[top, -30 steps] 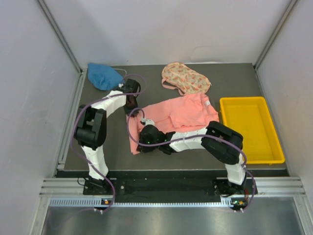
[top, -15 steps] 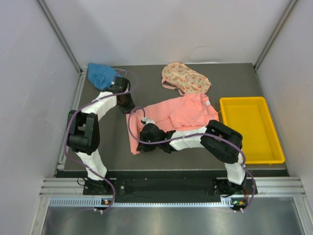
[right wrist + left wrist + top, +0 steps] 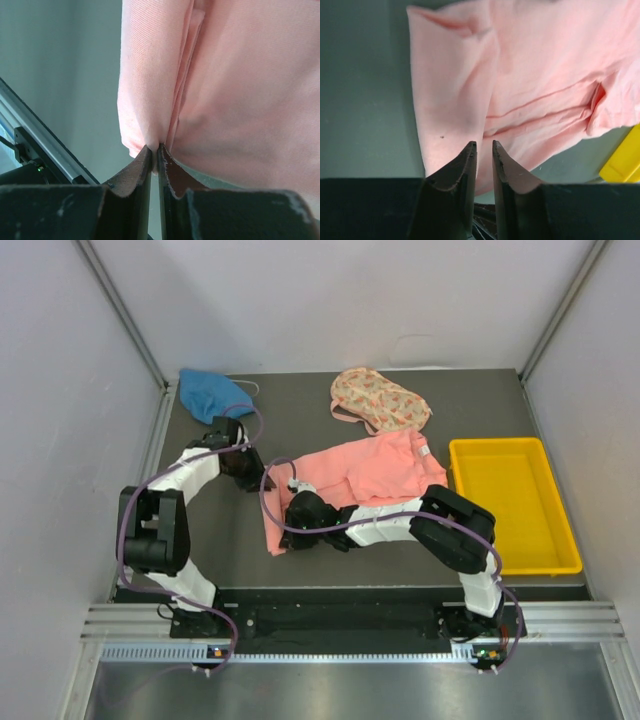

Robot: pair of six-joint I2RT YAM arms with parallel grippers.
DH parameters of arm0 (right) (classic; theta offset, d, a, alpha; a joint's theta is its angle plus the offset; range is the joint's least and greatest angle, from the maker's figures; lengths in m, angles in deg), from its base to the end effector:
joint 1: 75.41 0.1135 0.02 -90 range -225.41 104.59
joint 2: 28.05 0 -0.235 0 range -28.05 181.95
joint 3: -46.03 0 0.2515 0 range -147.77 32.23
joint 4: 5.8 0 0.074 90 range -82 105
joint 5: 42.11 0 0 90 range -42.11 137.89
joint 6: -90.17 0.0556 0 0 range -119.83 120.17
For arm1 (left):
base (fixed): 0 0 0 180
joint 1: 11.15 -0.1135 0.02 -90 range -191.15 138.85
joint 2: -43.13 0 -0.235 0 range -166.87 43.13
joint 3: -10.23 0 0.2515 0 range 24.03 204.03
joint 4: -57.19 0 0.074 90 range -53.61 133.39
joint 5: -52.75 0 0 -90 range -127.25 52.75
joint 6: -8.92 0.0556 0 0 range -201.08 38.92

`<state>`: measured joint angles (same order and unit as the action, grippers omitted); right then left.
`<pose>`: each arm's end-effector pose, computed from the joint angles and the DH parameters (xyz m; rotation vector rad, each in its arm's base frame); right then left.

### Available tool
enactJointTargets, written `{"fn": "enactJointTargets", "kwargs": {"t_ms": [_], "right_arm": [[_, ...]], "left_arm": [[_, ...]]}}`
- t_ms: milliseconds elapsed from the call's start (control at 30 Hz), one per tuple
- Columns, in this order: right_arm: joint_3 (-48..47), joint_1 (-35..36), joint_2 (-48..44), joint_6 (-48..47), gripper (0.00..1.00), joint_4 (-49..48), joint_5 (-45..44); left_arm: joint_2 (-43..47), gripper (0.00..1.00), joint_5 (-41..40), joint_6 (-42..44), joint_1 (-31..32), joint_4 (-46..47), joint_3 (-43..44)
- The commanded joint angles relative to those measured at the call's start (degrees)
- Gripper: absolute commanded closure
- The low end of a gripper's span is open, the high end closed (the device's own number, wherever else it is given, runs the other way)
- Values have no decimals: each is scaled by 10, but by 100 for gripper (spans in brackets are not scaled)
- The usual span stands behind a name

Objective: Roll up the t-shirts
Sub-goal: Roll the T-shirt to the center of the board.

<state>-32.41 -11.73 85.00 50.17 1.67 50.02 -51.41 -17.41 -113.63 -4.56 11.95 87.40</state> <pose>0.1822 0.3730 0.1001 -0.3238 2.5227 0.9720 0.3323 -0.0574 0.1605 -0.4996 2.6851 -0.6724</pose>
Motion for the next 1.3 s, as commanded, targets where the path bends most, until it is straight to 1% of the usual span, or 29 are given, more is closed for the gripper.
{"fn": "enactJointTargets", "kwargs": {"t_ms": [0, 200, 400, 567, 967, 1100, 1167, 1267], "right_arm": [[-15, -2, 11, -10, 91, 15, 1], [-16, -3, 10, -8, 91, 19, -4], [-8, -7, 5, -9, 91, 21, -9], [8, -10, -6, -4, 91, 20, -16], [26, -15, -33, -6, 91, 35, -34], [22, -15, -50, -20, 91, 54, -48], [18, -14, -60, -32, 89, 62, -63], [-13, -3, -71, -59, 85, 119, -92]], "left_arm": [[29, 77, 64, -3, -1, 30, -42], [25, 78, 77, -10, -2, 48, -68], [12, 78, 73, -15, -7, 59, -80], [-13, 79, 57, -15, -14, 68, -80], [-32, 80, 13, -32, -20, 81, -84], [-29, 79, 4, -44, -20, 81, -84], [-28, 80, -1, -47, -20, 79, -84], [-29, 79, -5, -53, -20, 79, -86]]}}
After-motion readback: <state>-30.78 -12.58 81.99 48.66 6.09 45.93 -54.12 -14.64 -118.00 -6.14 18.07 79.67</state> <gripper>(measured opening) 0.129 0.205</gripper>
